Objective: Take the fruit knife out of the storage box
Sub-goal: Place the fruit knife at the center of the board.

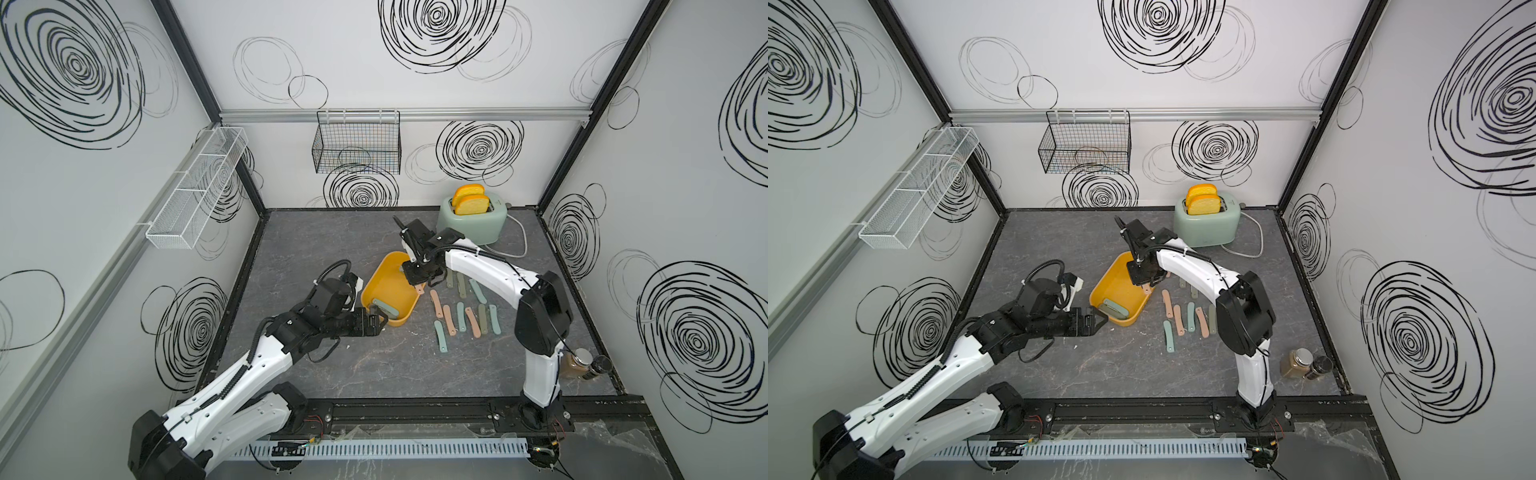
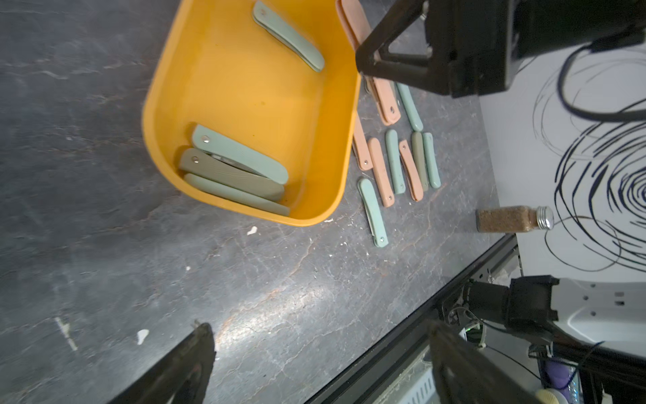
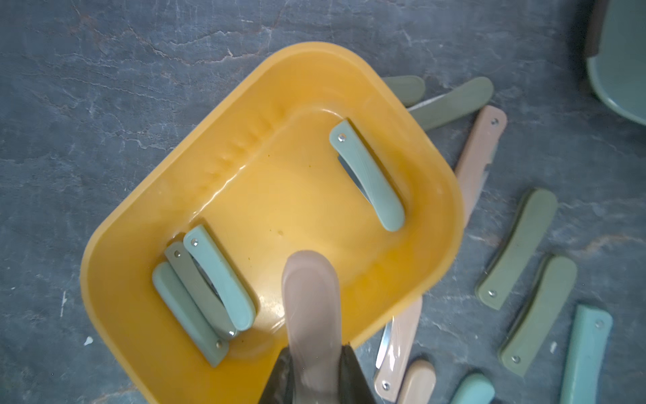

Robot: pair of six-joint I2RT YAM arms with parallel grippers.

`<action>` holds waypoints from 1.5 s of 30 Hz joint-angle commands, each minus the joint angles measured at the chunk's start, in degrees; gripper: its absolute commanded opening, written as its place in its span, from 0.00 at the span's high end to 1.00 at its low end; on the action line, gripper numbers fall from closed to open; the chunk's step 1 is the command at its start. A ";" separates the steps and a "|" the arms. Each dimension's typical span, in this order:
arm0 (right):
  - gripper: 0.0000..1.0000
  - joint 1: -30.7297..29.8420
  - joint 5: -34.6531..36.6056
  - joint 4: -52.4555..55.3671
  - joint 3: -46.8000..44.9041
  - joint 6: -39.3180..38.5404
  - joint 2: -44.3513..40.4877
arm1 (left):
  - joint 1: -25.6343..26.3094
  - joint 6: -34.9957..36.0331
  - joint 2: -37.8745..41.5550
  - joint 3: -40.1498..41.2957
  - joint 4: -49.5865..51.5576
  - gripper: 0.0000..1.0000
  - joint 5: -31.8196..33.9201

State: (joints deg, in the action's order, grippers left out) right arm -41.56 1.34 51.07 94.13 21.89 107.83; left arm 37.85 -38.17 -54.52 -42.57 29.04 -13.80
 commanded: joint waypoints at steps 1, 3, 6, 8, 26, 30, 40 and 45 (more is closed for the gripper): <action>0.80 0.27 -0.63 -2.20 -7.71 4.75 -5.98 | 5.06 -3.45 -2.06 -1.04 -6.65 0.02 3.24; 0.80 0.25 -0.72 -3.65 -13.20 6.54 -9.58 | 8.17 -4.58 -3.47 -0.64 -8.43 0.02 4.08; 0.80 0.12 -0.73 -5.33 -21.69 9.67 -14.87 | 12.52 -6.05 -5.62 -0.07 -10.95 0.02 5.06; 0.80 -0.08 -0.41 -6.31 -26.72 11.90 -18.06 | 15.28 -6.68 -6.91 -0.06 -12.05 0.02 5.93; 0.77 -0.34 1.82 -8.07 -48.80 22.95 -26.83 | 25.48 -7.09 -13.96 -1.91 -15.22 0.02 8.25; 0.76 -0.37 1.39 -8.42 -50.04 23.20 -26.85 | 25.52 -7.09 -14.89 -1.91 -15.94 0.02 7.80; 0.57 -0.73 2.17 -7.24 -50.18 23.07 -27.20 | 25.28 -6.92 -15.41 -2.41 -16.05 0.02 8.00; 0.57 -0.71 4.72 -3.52 -45.17 21.71 -27.72 | 23.11 -5.40 -15.38 -4.95 -13.18 0.02 8.32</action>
State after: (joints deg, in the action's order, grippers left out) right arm -41.93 3.55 44.45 45.30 43.53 81.65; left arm 62.50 -44.73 -69.54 -44.27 15.77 -6.57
